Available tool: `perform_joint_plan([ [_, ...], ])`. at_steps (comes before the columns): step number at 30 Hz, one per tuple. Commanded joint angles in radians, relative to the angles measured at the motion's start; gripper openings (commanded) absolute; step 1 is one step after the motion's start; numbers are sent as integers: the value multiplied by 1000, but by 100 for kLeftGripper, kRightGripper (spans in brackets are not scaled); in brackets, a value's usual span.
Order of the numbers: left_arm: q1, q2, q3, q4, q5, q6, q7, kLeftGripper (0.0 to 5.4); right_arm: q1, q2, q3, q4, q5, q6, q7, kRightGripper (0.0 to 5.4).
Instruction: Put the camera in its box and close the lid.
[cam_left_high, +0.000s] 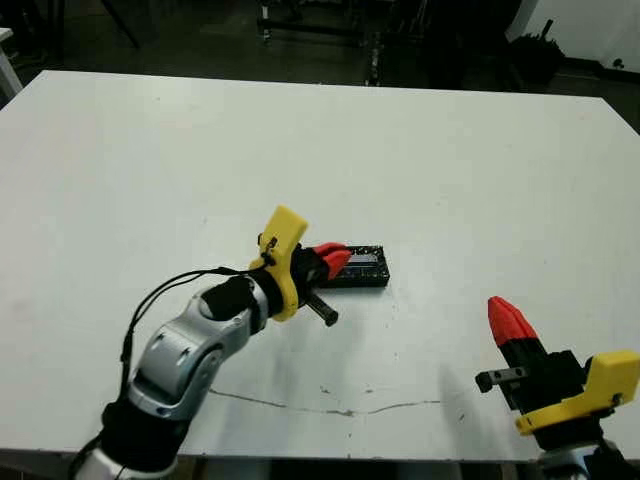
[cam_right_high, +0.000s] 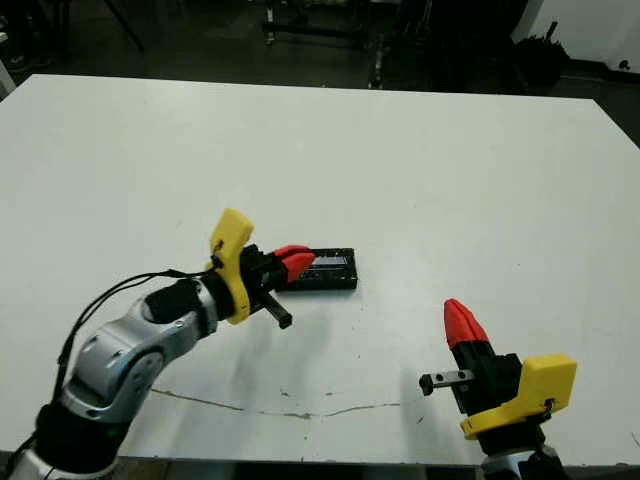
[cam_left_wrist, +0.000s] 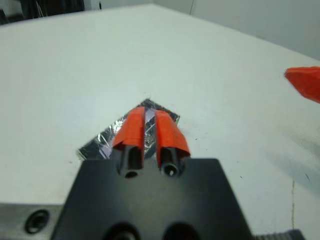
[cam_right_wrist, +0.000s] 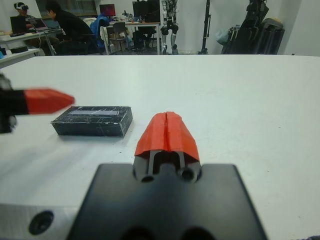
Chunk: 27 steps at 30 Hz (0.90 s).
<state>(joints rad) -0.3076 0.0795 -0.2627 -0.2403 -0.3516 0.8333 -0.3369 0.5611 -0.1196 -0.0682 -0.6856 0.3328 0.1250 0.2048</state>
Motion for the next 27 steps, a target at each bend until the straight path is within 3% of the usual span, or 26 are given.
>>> perform_joint_plan([
  [1, -36, -23, 3, 69, -3, 75, 15, 2, -8, 3, -1, 10, -6, -8, -6, 0],
  [10, -13, -131, -4, 206, 40, 30, 96, 2, -10, 9, 6, 30, -4, -31, 3, 0],
  [15, 28, -151, -24, 207, 55, 26, 119, 2, -2, 10, 10, 27, -4, -32, 4, 0],
  [22, 135, -105, 2, -29, -36, 114, 78, 2, 4, 11, 14, 28, -3, -48, 8, 0],
  [27, 185, 49, 37, -222, -28, -32, -33, 2, 2, 14, 15, 28, 2, -59, 7, 0],
])
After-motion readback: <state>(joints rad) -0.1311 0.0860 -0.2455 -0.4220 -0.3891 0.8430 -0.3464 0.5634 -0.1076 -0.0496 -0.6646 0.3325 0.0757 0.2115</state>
